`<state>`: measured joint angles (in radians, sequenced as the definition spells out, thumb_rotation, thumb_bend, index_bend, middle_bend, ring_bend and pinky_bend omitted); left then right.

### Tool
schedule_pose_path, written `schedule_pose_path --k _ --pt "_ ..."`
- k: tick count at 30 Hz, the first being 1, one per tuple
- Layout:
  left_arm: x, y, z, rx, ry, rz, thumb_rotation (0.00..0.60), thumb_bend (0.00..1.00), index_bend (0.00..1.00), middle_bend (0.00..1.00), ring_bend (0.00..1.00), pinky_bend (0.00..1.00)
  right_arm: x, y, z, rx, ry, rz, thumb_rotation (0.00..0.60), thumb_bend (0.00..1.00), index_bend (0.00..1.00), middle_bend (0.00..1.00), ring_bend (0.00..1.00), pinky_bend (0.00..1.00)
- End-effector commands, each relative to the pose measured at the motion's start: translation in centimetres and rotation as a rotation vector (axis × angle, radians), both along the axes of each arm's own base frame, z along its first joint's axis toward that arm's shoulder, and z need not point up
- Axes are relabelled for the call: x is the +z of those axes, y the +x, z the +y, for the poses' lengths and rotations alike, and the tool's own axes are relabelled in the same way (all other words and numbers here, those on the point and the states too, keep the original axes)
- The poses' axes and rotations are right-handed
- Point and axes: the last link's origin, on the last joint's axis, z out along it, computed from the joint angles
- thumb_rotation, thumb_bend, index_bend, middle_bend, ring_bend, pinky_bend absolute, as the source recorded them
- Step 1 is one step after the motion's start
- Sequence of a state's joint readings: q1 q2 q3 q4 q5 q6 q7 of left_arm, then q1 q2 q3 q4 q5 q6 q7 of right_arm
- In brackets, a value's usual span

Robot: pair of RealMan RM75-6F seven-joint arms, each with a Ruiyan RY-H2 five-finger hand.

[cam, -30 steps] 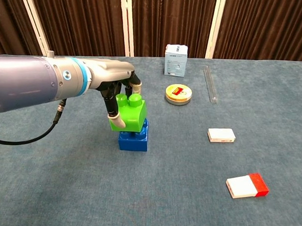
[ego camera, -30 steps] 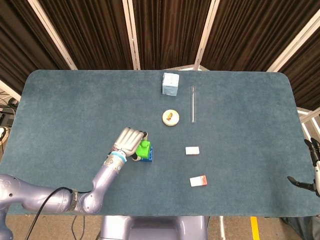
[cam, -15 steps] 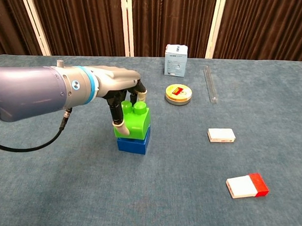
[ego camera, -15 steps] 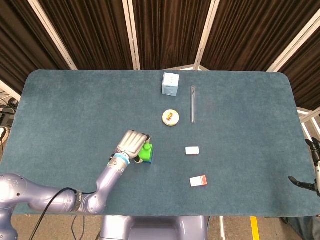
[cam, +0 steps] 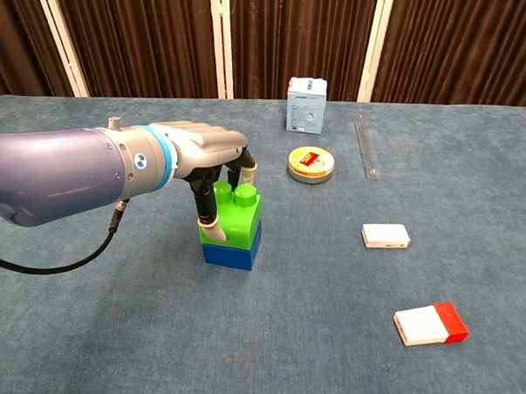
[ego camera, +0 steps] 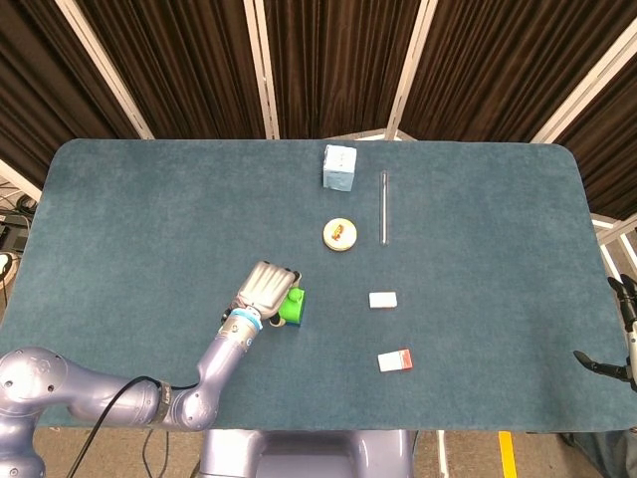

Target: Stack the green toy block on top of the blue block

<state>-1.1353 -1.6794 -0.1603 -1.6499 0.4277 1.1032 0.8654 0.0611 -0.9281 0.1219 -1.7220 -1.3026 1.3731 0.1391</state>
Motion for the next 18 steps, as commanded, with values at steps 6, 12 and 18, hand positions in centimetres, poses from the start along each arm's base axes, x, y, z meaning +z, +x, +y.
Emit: schedule_pose_path --k 6,12,18 --pt "-0.18 0.04 -0.11 -0.003 -0.005 0.009 0.600 0.00 0.43 0.45 0.41 0.34 0.05 0.02 0.01 0.001 0.001 -0.002 0.600 0.00 0.03 0.00 0.00 0.00" --pt "-0.03 -0.12 -0.10 -0.012 0.003 0.020 0.600 0.00 0.27 0.28 0.20 0.23 0.14 0.05 0.03 0.003 -0.001 -0.005 0.600 0.00 0.03 0.00 0.00 0.00" --pt "0.47 -0.07 -0.34 -0.014 -0.012 -0.001 0.600 0.00 0.00 0.00 0.00 0.06 0.19 0.20 0.11 0.010 -0.002 -0.007 0.600 0.00 0.03 0.00 0.00 0.00"
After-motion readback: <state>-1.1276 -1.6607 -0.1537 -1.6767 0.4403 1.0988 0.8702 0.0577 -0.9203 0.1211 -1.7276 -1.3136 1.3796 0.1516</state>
